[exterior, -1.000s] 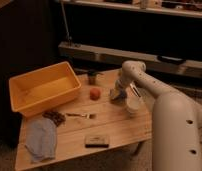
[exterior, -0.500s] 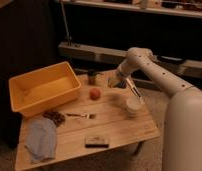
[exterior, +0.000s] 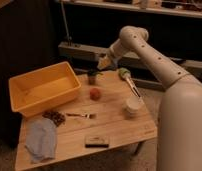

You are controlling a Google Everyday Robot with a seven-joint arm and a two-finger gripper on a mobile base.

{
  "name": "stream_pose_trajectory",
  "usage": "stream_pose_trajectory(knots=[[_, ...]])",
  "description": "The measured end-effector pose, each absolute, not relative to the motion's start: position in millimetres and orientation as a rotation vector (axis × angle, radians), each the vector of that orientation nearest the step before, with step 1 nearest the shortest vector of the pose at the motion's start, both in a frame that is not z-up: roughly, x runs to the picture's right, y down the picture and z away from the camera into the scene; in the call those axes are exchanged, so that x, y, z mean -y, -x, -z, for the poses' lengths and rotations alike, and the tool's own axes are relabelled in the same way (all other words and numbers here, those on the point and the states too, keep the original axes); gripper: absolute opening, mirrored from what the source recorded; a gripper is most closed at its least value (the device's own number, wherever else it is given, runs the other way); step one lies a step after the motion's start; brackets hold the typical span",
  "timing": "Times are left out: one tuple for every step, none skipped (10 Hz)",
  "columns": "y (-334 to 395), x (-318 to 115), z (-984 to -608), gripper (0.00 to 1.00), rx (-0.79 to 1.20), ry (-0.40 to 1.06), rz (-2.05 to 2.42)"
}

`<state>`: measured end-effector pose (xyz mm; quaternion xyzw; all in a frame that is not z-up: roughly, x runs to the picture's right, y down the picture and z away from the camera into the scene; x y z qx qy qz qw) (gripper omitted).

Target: Wipe tray with sponge

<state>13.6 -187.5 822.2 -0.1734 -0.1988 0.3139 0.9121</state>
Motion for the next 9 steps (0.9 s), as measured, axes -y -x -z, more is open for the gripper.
stream_pose_trajectory(knots=[[5,199,-818,0.0,0.432,0.348,-0.63],[36,216,-814,0.0,0.468,0.336,-0.603],[60,226,-811,0.0,0.495,0.328,-0.579],[80,232,-809,0.0,0.514,0.324,-0.558],[107,238,-806,0.0,0.537,0.321,-0.528],[141,244,-803,0.0,0.562,0.317,-0.486],[168,245,-799,0.0,0.58,0.314,-0.45],[189,244,-796,0.0,0.588,0.306,-0.415],[209,239,-790,0.0,0.593,0.297,-0.376]])
